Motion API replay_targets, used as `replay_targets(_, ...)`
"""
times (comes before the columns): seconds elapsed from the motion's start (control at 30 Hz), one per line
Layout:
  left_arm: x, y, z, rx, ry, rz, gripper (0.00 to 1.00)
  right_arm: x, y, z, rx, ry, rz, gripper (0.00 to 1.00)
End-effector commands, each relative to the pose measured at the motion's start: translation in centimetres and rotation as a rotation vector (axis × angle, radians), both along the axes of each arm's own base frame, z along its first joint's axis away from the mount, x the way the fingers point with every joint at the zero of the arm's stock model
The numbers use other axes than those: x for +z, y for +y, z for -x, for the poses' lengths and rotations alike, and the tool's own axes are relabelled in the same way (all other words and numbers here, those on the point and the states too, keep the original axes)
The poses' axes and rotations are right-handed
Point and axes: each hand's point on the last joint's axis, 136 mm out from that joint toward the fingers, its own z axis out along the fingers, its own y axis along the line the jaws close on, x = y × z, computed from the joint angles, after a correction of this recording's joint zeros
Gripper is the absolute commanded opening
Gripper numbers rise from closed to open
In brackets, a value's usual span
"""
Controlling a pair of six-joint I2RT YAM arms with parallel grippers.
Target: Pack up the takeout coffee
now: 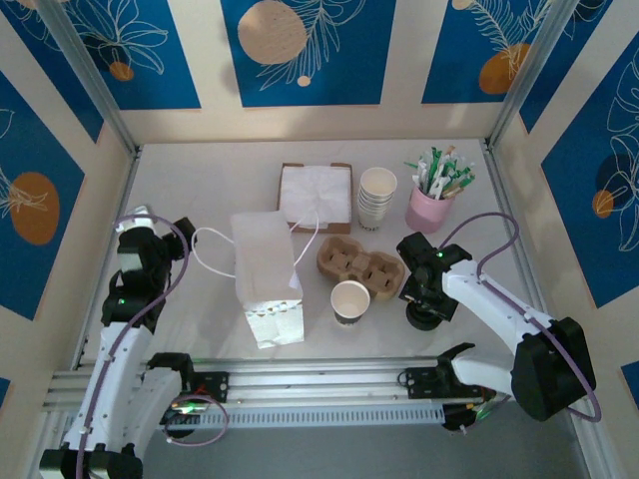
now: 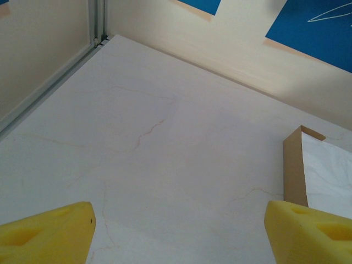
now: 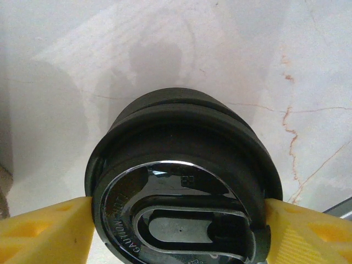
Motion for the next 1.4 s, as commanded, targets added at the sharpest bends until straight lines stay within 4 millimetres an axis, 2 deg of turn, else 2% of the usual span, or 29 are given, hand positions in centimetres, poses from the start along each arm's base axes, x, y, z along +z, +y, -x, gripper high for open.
replay_targets(0.0, 0.3, -0.2, 0.0, -0.010, -0.019, 0.001, 0.81, 0.5, -0.4, 0.1, -0.009, -0.003, 0.027, 0.73)
replay_targets(0.5, 0.1, -0.2, -0.1, -0.012, -0.016, 0.003, 0.81, 3.1, -0.9, 0.0, 0.003, -0.070, 0.028, 0.71)
replay_targets(0.67, 0.1, -0.2, -0.1, -0.011, -0.015, 0.003, 0.81, 4.7, -0.3, -0.5, 0.039, -0.112, -0.006, 0.71)
replay_targets(0.97, 0.1, -0.2, -0.1, -0.013, -0.015, 0.003, 0.81, 8.9, 3.9, -2.3, 0.297, -0.303, -0.134, 0.69)
replay_targets(1.23, 0.1, -0.4, -0.1, -0.017, -0.016, 0.007, 0.80, 11.6, 9.3, -2.0, 0.478, -0.319, -0.265, 0.68)
replay_targets(1.37, 0.0, -0.4, -0.1, -0.017, -0.013, 0.009, 0.81, 13.2, 13.1, -1.5, 0.574, -0.326, -0.355, 0.68)
